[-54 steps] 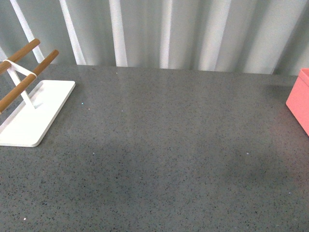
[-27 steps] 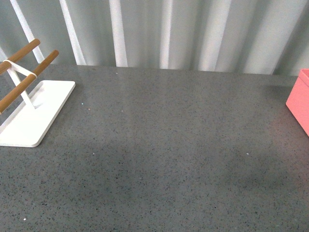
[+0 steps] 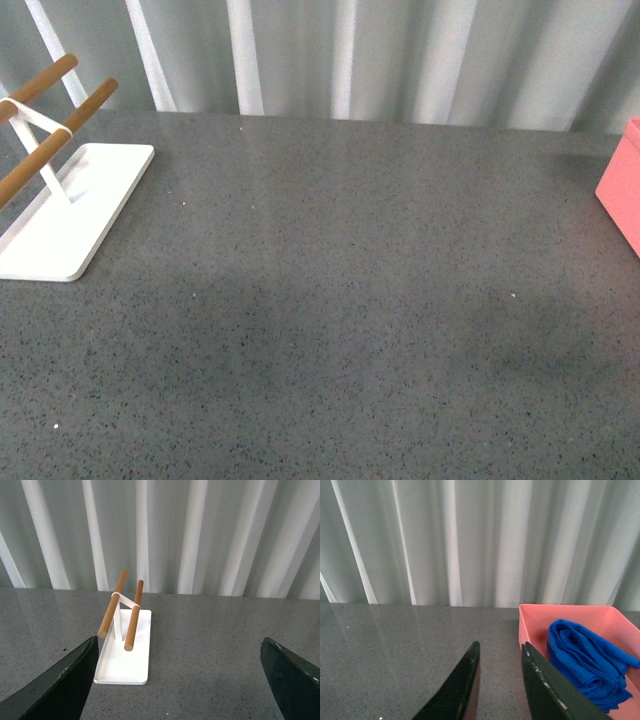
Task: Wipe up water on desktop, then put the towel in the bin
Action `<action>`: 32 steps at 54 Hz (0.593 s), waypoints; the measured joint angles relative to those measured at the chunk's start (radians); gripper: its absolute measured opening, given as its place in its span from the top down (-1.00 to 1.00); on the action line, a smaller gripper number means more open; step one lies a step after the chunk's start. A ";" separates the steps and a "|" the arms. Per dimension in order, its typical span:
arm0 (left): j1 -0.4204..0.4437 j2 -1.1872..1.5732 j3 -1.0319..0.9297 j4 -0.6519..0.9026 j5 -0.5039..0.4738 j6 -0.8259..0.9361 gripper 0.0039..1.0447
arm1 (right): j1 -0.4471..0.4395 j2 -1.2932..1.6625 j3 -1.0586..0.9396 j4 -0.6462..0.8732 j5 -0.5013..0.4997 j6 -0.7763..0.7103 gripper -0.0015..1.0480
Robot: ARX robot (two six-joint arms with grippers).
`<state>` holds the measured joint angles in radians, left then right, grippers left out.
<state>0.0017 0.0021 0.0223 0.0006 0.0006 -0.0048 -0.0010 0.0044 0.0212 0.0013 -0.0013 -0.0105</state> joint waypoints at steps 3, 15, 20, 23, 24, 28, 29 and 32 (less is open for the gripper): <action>0.000 0.000 0.000 0.000 0.000 0.000 -0.87 | 0.000 0.000 0.000 0.000 0.000 0.000 0.20; 0.000 0.000 0.000 0.000 0.000 0.000 -0.87 | 0.000 0.000 0.000 0.000 0.000 0.000 -0.62; 0.000 0.000 0.000 0.000 0.000 0.000 -0.87 | 0.000 0.000 0.000 0.000 0.000 0.002 -0.90; 0.000 0.000 0.000 0.000 0.000 0.000 -0.87 | 0.000 0.000 0.000 0.000 0.000 0.001 -0.85; 0.000 0.000 0.000 0.000 0.000 0.000 -0.87 | 0.000 0.000 0.000 0.000 0.000 0.001 -0.86; 0.000 0.000 0.000 0.000 0.000 0.000 -0.87 | 0.000 0.000 0.000 0.000 0.000 0.001 -0.86; 0.000 0.000 0.000 0.000 0.000 0.000 -0.87 | 0.000 0.000 0.000 0.000 0.000 0.001 -0.86; 0.000 0.000 0.000 0.000 0.000 0.000 -0.87 | 0.000 0.000 0.000 0.000 0.000 0.001 -0.86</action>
<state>0.0017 0.0021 0.0223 0.0006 0.0006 -0.0048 -0.0010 0.0044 0.0212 0.0013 -0.0013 -0.0097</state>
